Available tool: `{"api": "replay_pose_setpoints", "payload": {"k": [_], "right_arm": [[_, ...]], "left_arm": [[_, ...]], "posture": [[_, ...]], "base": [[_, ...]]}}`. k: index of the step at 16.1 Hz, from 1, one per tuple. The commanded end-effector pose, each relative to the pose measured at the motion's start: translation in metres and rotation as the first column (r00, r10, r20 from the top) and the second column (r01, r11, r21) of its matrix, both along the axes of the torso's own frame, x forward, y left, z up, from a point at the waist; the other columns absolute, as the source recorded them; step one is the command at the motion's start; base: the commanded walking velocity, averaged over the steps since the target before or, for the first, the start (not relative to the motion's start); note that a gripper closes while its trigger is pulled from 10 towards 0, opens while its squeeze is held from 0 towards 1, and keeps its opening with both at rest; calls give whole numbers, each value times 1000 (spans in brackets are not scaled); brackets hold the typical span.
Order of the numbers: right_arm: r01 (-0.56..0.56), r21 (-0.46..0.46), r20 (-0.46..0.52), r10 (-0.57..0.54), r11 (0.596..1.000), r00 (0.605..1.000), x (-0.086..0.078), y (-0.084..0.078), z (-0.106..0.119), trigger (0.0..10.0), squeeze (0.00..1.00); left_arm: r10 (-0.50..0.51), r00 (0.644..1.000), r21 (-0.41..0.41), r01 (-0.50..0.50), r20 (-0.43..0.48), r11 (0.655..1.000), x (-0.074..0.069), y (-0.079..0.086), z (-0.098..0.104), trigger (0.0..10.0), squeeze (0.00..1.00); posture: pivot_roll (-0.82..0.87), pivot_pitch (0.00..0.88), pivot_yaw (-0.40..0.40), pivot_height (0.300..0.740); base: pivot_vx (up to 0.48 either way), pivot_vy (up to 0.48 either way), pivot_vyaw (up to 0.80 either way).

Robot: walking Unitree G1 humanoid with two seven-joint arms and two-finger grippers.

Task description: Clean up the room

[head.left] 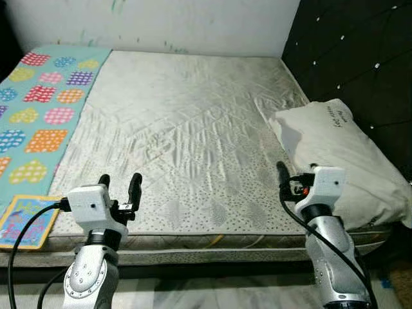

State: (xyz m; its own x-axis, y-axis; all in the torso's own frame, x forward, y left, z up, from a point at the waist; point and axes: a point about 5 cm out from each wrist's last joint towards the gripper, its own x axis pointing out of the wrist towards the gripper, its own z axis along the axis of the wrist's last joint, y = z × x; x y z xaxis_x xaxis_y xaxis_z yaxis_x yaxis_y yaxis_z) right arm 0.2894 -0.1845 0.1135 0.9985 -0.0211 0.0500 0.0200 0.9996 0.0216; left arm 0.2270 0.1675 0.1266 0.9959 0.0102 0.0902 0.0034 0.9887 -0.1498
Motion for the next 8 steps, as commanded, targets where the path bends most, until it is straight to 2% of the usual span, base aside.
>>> {"api": "replay_pose_setpoints", "payload": {"k": [1,3,4,5,7,8], "right_arm": [[2,-15,-13,-2,1000,1000,-2,1,-2,10000,0],[-24,-19,-24,24,1000,999,-3,12,-4,10000,0],[-15,33,-38,16,999,999,-3,17,-7,10000,0],[6,71,-55,-2,997,998,-2,16,-10,10000,0],[17,83,-57,-12,996,998,-2,13,-10,10000,0],[17,86,-61,-11,996,998,-3,12,-10,10000,0]], "left_arm": [[-7,1000,-6,7,-24,1000,-1,-1,-5,10000,0],[-36,999,-21,35,-33,999,-2,-6,-7,10000,0],[-50,998,-46,48,-40,998,-2,-10,-7,10000,0],[-63,997,-46,61,-41,997,-1,-12,-7,10000,0],[-70,997,-45,68,-44,997,-1,-11,-7,10000,0],[-82,995,-34,80,-52,996,0,-9,-9,10000,0]], "posture": [[-2,69,-93,740],[-1,74,-88,740],[5,73,-85,740],[14,64,-80,740],[12,62,-74,740],[6,61,-68,740]], "base": [[0,0,0],[0,0,0],[277,0,0],[281,0,0],[285,0,0],[285,0,-800]]}}
